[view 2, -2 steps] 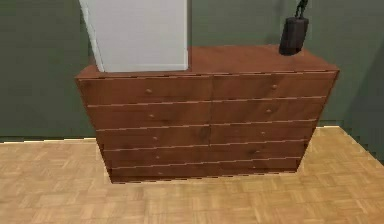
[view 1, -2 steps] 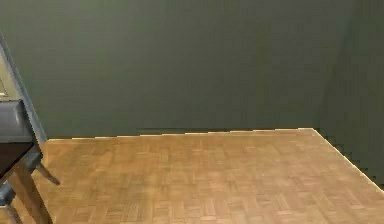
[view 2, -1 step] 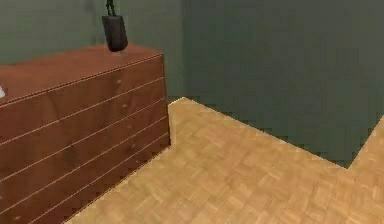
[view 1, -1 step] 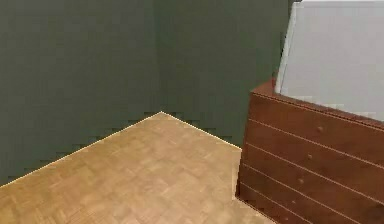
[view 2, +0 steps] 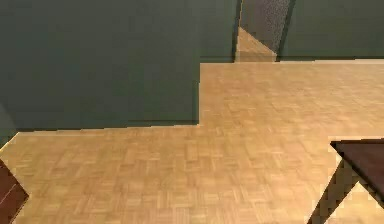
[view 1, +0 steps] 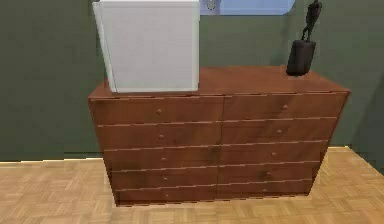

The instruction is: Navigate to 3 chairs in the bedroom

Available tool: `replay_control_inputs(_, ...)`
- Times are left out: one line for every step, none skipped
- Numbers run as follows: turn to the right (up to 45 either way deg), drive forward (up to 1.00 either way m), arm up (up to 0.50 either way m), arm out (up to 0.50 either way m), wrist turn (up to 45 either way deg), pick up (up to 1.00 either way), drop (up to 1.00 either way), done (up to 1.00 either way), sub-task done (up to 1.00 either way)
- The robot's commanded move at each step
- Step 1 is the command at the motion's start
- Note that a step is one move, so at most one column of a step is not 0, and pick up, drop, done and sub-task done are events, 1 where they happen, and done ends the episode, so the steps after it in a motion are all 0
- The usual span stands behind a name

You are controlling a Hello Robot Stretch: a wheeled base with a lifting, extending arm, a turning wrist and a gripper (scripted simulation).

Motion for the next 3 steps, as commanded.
replay_control_inputs(27.0, 0.0, 0.0, 0.0, 0.0, 0.0, 0.0, 0.0, 0.0)
replay_control_inputs(0.0, 0.2, 0.0, 0.0, 0.0, 0.0, 0.0, 0.0, 0.0)
replay_control_inputs(-45.0, 0.0, 0.0, 0.0, 0.0, 0.0, 0.0, 0.0, 0.0)
